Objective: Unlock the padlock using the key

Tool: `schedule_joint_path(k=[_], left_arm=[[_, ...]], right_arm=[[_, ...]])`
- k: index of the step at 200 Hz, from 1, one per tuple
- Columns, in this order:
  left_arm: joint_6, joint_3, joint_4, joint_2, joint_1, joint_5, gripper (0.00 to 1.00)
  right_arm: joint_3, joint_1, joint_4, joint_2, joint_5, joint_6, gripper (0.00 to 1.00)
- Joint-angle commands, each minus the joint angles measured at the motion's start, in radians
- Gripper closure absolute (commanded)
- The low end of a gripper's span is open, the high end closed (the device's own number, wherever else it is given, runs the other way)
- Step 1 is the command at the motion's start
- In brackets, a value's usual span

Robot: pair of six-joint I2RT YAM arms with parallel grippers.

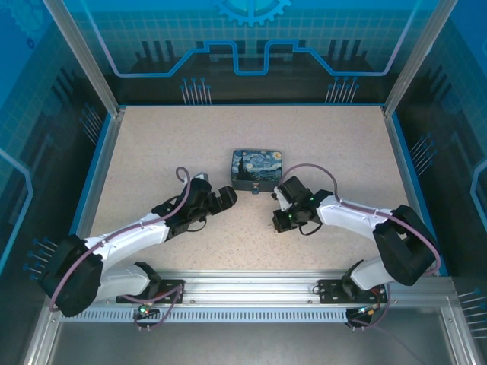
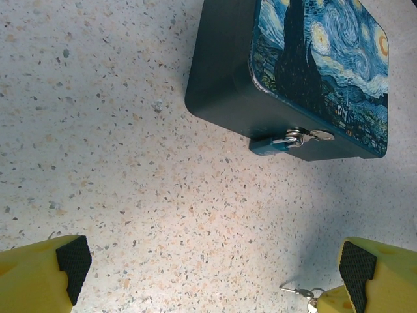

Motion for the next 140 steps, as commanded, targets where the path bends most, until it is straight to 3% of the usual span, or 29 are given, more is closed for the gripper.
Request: schedule_joint_path(k=[1, 29, 47, 60, 95, 140], left_arm=[[-0.009, 0.03, 0.013, 0.009, -0.008, 0.017, 0.01], [-0.008, 0.03, 0.016, 0.017, -0.008, 0.019, 0.01], [-0.008, 0.03, 0.017, 0.019, -0.008, 0.021, 0.01], [-0.008, 0.028, 0.017, 0.017, -0.008, 0.021, 0.01], [-0.01, 0.025, 0.019, 0.017, -0.009, 0.02, 0.01], [-0.011, 0.027, 0.021, 0.016, -0.009, 0.021, 0.01]], right_arm=[[-0.042, -0.009, -0.016, -0.004, -0.037, 0.027, 1.0], [-0.08, -0.009, -0.015, -0.018, -0.053, 0.034, 1.0], [-0.092, -0.008, -0.021, -0.04, -0.046, 0.036, 0.7], [-0.094, -0.009, -0.032, -0.072, -0.026, 0.037, 0.61], [-0.064, -0.009, -0.069, -0.128, 0.03, 0.025, 0.56], [-0.021, -0.004, -0.071, -0.071, 0.059, 0.032, 0.56]])
